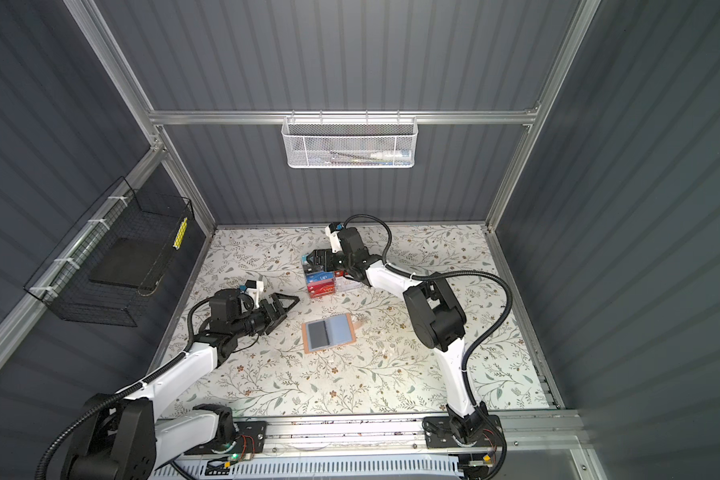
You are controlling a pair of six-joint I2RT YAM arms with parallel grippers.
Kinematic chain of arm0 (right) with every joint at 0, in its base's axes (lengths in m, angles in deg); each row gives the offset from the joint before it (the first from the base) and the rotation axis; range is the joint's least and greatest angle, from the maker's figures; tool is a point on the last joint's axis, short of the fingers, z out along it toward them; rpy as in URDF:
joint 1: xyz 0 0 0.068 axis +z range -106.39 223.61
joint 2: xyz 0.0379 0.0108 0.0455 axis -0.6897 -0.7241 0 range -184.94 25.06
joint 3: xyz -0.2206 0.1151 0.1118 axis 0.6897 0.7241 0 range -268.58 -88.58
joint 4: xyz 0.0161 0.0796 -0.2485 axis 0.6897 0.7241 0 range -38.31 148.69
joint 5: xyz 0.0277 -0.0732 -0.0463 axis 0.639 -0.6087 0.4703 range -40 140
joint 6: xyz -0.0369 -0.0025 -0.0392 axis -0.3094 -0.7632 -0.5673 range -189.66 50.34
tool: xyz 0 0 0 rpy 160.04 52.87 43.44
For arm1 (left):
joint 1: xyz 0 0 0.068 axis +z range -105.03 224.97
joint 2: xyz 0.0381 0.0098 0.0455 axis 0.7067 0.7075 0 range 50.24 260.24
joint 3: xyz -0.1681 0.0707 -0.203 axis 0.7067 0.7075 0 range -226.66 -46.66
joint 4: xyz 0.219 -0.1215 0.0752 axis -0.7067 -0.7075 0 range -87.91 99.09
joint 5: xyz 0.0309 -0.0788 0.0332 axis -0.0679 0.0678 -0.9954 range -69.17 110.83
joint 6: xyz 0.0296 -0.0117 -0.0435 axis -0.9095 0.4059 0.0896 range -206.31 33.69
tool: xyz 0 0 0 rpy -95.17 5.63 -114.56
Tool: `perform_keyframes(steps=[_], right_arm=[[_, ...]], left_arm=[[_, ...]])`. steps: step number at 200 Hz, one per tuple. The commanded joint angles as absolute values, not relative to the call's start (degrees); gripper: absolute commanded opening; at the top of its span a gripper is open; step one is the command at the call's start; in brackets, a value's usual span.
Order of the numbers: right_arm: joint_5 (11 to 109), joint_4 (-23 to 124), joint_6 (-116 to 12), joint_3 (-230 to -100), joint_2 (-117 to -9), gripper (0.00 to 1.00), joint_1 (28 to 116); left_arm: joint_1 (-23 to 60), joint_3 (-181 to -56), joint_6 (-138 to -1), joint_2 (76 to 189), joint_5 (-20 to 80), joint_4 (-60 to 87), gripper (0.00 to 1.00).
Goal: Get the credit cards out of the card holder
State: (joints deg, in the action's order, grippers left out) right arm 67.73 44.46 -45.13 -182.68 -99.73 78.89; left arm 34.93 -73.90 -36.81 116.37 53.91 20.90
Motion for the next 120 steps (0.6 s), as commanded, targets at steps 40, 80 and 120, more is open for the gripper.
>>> perform_keyframes(steps=[40,80,120], right_arm=[[68.0,45.0,-44.8,-184.3,-101.8,0.99,79.6],[68.1,45.4,-44.6,-185.3,-102.3,0.99,80.4],[67.9,45.7,-44.5,-186.4,-102.9,0.99,81.0]], left_arm=[[35.5,-73.4,-38.6,116.8,55.3,21.5,1.0],[35.6,-73.4,-38.5,116.5,55.6,21.5,1.0],[35.9,-73.2,-39.0,115.5,55.9,20.5,1.0]])
